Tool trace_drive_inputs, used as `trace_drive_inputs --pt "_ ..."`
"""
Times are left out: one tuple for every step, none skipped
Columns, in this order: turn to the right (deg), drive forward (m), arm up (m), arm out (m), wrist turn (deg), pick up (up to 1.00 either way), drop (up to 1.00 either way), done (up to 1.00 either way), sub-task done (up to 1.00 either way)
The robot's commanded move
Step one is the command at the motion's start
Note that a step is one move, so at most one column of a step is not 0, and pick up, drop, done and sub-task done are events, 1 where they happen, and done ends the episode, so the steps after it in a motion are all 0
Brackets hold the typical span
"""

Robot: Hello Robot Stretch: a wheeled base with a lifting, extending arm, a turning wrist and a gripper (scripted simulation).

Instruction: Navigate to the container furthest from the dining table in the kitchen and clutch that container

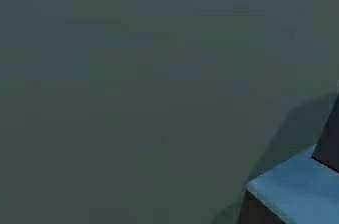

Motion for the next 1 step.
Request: trace_drive_inputs --pt "45.0 0.0 0.0 0.0 0.0 0.0 0.0 0.0 0.0"
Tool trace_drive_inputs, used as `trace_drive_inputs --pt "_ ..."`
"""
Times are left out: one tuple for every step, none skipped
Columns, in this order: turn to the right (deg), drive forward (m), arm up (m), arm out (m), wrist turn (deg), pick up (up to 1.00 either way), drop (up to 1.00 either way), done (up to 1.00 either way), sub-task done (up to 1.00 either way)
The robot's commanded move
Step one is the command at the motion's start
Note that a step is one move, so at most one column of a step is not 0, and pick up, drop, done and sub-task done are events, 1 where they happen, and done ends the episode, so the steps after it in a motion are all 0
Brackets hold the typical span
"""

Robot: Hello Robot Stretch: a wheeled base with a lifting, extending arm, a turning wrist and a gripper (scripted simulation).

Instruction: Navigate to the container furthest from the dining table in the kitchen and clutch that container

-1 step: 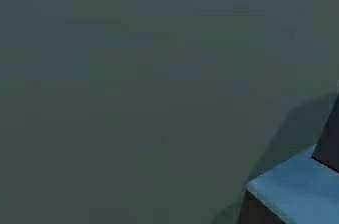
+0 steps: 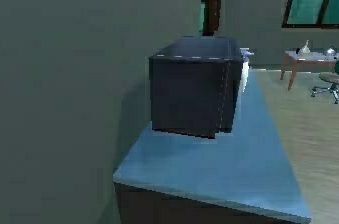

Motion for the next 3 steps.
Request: trace_drive_inputs --pt "45.0 0.0 0.0 0.0 0.0 0.0 0.0 0.0 0.0" --pt "33.0 0.0 0.0 0.0 0.0 0.0 0.0 0.0 0.0" --pt "0.0 0.65 0.0 0.0 0.0 0.0 0.0 0.0 0.0"
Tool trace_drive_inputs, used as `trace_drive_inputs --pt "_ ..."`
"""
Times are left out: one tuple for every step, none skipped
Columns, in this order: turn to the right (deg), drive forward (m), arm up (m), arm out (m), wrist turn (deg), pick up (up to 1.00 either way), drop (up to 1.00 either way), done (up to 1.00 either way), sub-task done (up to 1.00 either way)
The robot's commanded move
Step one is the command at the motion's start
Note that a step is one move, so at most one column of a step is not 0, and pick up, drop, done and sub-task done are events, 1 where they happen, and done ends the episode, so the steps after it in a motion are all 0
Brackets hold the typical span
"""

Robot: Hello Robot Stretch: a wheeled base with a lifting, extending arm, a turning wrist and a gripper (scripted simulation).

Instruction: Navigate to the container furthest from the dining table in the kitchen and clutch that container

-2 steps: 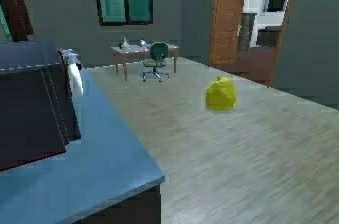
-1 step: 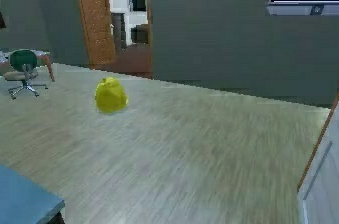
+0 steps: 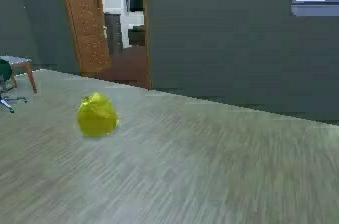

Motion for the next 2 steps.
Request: trace_drive_inputs --pt "-45.0 0.0 0.0 0.0 0.0 0.0 0.0 0.0 0.0" --pt "-18.0 0.0 0.0 0.0 0.0 0.0 0.0 0.0 0.0"
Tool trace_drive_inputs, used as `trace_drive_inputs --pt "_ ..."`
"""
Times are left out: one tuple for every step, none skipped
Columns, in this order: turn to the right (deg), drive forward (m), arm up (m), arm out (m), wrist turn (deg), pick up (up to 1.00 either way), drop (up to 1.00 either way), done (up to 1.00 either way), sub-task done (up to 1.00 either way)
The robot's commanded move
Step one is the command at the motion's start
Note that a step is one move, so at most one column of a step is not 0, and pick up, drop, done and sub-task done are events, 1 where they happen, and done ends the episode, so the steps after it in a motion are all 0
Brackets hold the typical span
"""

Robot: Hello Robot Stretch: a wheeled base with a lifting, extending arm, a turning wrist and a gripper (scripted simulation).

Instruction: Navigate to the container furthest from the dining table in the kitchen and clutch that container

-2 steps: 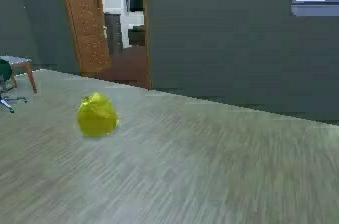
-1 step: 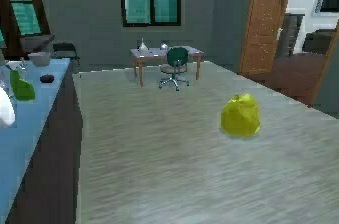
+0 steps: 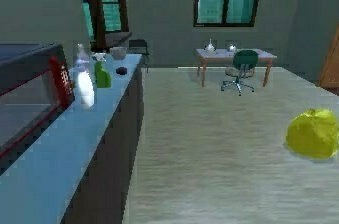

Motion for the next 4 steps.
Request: trace_drive_inputs --pt "0.0 1.0 0.0 0.0 0.0 0.0 0.0 0.0 0.0" --pt "0.0 0.65 0.0 0.0 0.0 0.0 0.0 0.0 0.0" --pt "45.0 0.0 0.0 0.0 0.0 0.0 0.0 0.0 0.0" --pt "42.0 0.0 0.0 0.0 0.0 0.0 0.0 0.0 0.0"
